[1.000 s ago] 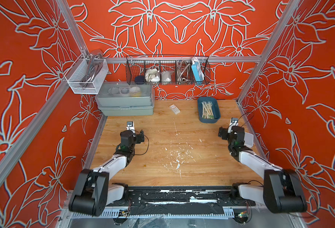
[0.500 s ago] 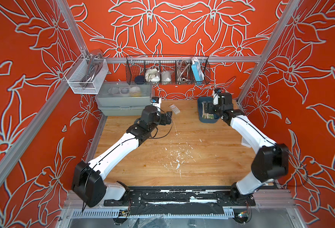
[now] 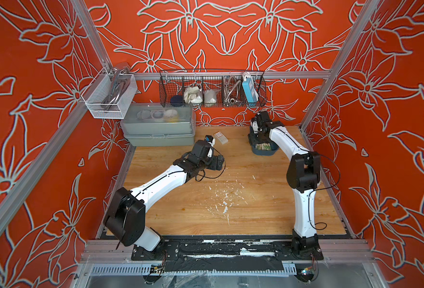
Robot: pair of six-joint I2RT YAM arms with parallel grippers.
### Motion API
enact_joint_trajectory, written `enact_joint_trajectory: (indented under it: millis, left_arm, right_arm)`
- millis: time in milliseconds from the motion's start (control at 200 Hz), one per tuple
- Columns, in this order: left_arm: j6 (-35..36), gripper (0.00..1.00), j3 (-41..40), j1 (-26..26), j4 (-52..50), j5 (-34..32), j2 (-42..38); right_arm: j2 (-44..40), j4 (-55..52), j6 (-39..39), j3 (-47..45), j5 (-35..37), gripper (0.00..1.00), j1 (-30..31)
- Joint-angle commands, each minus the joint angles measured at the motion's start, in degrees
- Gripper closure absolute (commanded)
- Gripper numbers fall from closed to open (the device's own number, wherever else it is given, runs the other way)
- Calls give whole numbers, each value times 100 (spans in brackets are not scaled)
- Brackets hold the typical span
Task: Take the paired disposable chopsticks out of the storage box
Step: Move the storage box to the center of the board.
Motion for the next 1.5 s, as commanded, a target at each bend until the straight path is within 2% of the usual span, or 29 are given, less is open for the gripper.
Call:
enact_joint_trajectory:
  millis: [0,100,200,485,551,641,796,866,941,1026,1211,1291,1491]
  left_arm:
    - [-92,9,-432,-17,117,-204,-415]
    - [-226,10,-994,-18,395,-399,-824]
    - [-242,10,-1541,-18,452,-554,-1351]
    - [-240,7,-3287,-17,792,-946,-3153]
    - [-223,7,-3673,-18,978,-971,-3506]
    - [-117,8,-4072,-16,1133,-1020,-3957]
    - [122,3,-4970,-10,1999,-1177,-4466]
    - [236,2,-5288,-9,2320,-1302,-4604]
    - [274,2,-5242,-9,2090,-1346,-4806]
    - [339,2,-5363,-9,2274,-1365,-4868]
    - [424,2,-5248,-6,2361,-1251,-4506]
    - [416,2,-5110,0,2155,-1173,-4423]
    - [545,2,-5273,0,2765,-1347,-4170]
  right_arm:
    - [349,-457,56,257,-135,38,45]
    - [553,-465,71,288,-219,46,62]
    - [574,-432,55,214,-191,59,110]
    - [35,21,378,-659,-168,81,269]
    - [-125,124,493,-901,-144,89,316]
    - [-328,166,695,-1230,7,91,399]
    - [-880,493,1112,-2109,115,100,600]
    - [-1124,534,1312,-2416,194,100,759]
    - [-1344,495,1432,-2660,344,100,995]
    - [-1593,446,1626,-2939,478,100,1247]
    - [-2015,298,2066,-3510,1125,100,1822]
    - [-2274,420,2366,-3860,1128,100,2007]
    - [-2433,381,2607,-4065,1355,100,2685]
